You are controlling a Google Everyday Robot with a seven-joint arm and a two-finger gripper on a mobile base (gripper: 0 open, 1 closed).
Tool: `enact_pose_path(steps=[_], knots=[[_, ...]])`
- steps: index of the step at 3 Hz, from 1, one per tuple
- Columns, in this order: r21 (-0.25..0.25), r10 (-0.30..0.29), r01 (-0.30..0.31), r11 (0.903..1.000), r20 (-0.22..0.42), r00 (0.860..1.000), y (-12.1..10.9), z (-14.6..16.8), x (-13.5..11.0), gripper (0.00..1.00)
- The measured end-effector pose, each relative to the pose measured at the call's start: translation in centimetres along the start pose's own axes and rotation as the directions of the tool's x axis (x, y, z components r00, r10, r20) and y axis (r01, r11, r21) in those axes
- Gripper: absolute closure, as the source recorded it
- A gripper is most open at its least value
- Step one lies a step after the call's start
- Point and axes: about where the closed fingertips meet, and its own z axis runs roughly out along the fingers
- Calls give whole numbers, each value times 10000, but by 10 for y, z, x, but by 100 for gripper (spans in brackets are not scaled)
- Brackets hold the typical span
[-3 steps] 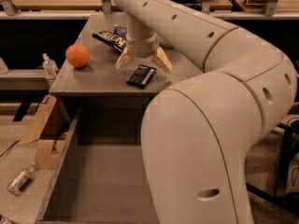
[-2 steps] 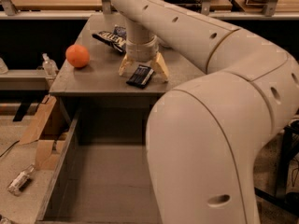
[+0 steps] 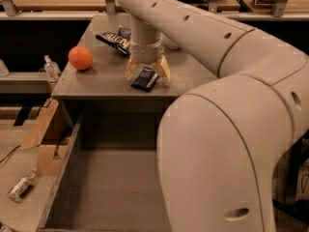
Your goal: Place rxbar blueberry into top drawer
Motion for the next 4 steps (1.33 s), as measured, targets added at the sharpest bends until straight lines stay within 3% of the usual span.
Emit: enact_pose_path(steps=[1, 2, 3, 4], knots=[[0, 0, 0, 10000, 0, 10000, 0, -9, -1, 86], [1, 1, -1, 10000, 0, 10000, 0, -18, -2, 100], [1, 1, -1, 10000, 0, 10000, 0, -20, -2, 100], [-100, -376, 382, 9992, 552, 9978, -1, -41, 7, 100]])
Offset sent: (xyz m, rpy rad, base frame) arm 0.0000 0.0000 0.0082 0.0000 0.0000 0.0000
